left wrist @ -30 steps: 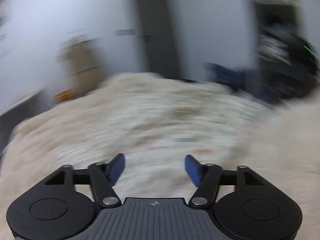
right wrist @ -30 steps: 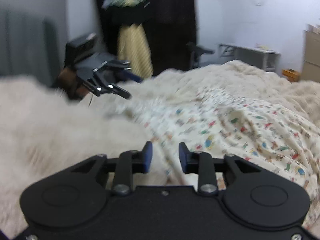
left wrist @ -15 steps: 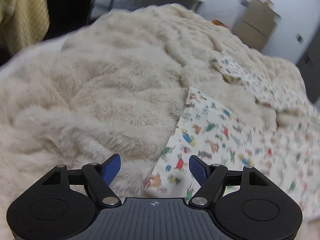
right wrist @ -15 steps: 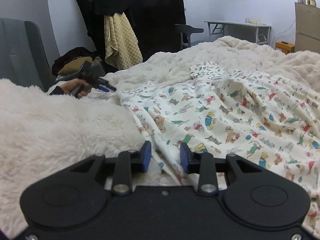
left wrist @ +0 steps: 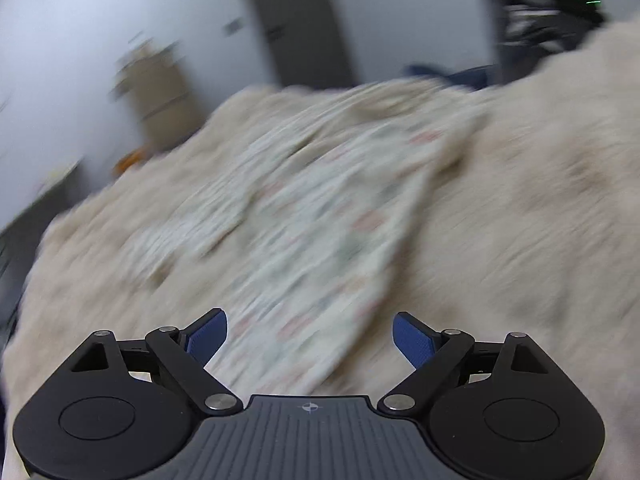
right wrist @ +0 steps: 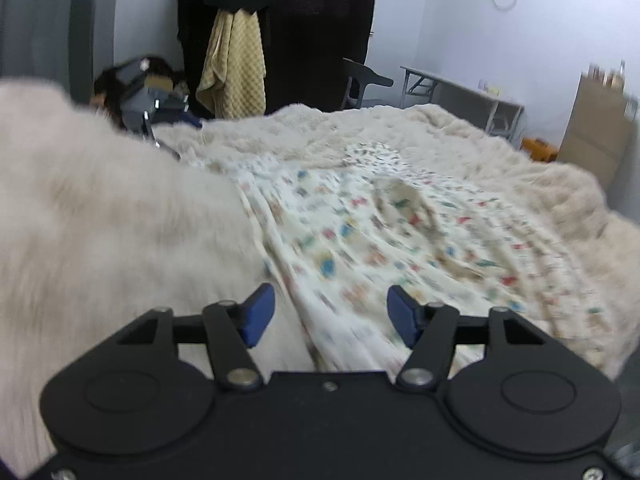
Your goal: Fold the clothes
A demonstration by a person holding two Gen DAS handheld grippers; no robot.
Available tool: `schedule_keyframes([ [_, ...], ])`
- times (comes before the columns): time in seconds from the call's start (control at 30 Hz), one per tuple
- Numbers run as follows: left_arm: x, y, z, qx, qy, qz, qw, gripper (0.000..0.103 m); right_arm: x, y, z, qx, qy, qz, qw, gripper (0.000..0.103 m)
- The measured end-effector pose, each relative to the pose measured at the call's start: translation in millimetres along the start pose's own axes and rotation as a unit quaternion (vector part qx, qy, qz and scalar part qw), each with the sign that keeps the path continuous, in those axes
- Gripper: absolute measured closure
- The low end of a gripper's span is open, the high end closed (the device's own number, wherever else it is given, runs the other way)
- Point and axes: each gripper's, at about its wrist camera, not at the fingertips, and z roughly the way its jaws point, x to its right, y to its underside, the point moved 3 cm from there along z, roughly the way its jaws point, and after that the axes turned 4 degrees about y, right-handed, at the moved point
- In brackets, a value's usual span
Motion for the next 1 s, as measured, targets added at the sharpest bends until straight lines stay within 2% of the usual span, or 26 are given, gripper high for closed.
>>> schedule_keyframes([
  [0.07,26.4,-19.2,19.4,0.010,0.025,0.037,0.9990,0.015,-0.9,17.6,-8.3,-0.016,0.021,-0.037,0.999,0.038],
  [0.1,36.4,-28.8,30.3,0.012,0.025,0.058,0.9980,0.015,-0.2,30.5,-10.3,-0.037,0.039,-0.053,0.997,0.038],
  [0.23,64.9,-56.0,64.5,0.026,-0.001,0.122,0.9922,0.018,6.4,57.0,-1.9,-0.092,0.097,-0.077,0.988,0.038],
  [0.33,82.8,-73.8,83.1,0.039,-0.026,0.159,0.9861,0.034,8.3,78.0,13.7,-0.125,0.128,-0.116,0.977,0.038],
  [0.4,85.8,-79.3,85.7,0.043,-0.045,0.166,0.9842,0.037,9.1,84.0,22.2,-0.120,0.142,-0.133,0.974,0.038],
  [0.47,84.5,-85.2,87.9,0.037,-0.058,0.159,0.9848,0.038,9.9,86.5,28.8,-0.099,0.154,-0.144,0.973,0.038],
  [0.57,66.6,-97.8,96.8,0.034,-0.069,0.086,0.9933,0.041,11.1,90.2,38.3,-0.069,0.170,-0.159,0.970,0.038],
  [0.63,61.9,-99.7,100.7,0.027,-0.065,0.067,0.9953,0.042,11.3,91.2,41.7,-0.060,0.171,-0.162,0.970,0.038],
  [1.0,68.3,-98.5,94.8,0.002,-0.058,0.063,0.9963,0.041,17.2,86.0,33.0,-0.054,0.160,-0.156,0.973,0.038],
])
